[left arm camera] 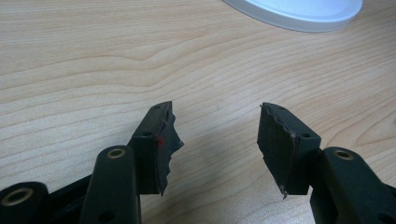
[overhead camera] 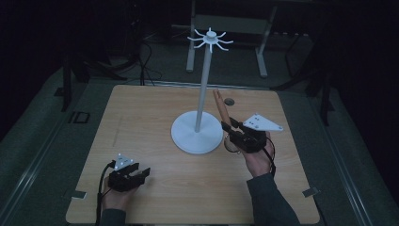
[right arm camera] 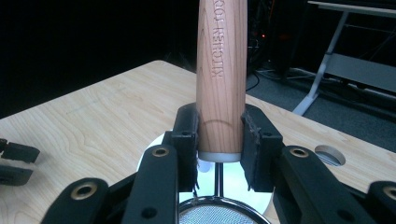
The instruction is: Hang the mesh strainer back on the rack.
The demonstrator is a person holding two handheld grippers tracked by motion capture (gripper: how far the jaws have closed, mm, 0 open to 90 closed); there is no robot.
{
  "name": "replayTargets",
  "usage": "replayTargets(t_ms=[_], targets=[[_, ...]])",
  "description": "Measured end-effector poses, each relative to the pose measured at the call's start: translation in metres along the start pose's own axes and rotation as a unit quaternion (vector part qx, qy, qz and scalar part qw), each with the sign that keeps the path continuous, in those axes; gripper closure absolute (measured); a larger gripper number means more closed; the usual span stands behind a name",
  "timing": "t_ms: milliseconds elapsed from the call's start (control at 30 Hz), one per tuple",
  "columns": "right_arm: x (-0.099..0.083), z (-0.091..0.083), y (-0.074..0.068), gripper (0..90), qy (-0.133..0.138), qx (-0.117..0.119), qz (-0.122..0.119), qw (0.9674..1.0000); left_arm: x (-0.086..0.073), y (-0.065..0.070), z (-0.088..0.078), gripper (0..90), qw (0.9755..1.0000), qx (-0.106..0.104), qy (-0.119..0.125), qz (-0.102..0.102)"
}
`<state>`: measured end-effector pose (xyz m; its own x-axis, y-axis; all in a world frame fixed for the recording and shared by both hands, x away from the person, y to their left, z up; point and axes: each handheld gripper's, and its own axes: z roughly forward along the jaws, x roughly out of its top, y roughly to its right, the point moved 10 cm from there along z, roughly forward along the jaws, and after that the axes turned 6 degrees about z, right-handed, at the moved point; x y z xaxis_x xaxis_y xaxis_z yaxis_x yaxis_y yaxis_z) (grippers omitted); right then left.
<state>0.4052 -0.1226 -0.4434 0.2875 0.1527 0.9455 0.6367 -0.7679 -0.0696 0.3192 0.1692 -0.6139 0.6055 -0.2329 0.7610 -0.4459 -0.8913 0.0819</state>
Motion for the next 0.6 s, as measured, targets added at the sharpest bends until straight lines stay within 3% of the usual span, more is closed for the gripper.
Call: replayTargets(t_ms=[600], targets=[[0.011, -0.001, 0.000, 69.4, 0.015, 0.003, 0.013, 0.9998, 0.000, 0.000, 0.000, 46.1, 1.0000, 0.000, 0.001, -0.001]])
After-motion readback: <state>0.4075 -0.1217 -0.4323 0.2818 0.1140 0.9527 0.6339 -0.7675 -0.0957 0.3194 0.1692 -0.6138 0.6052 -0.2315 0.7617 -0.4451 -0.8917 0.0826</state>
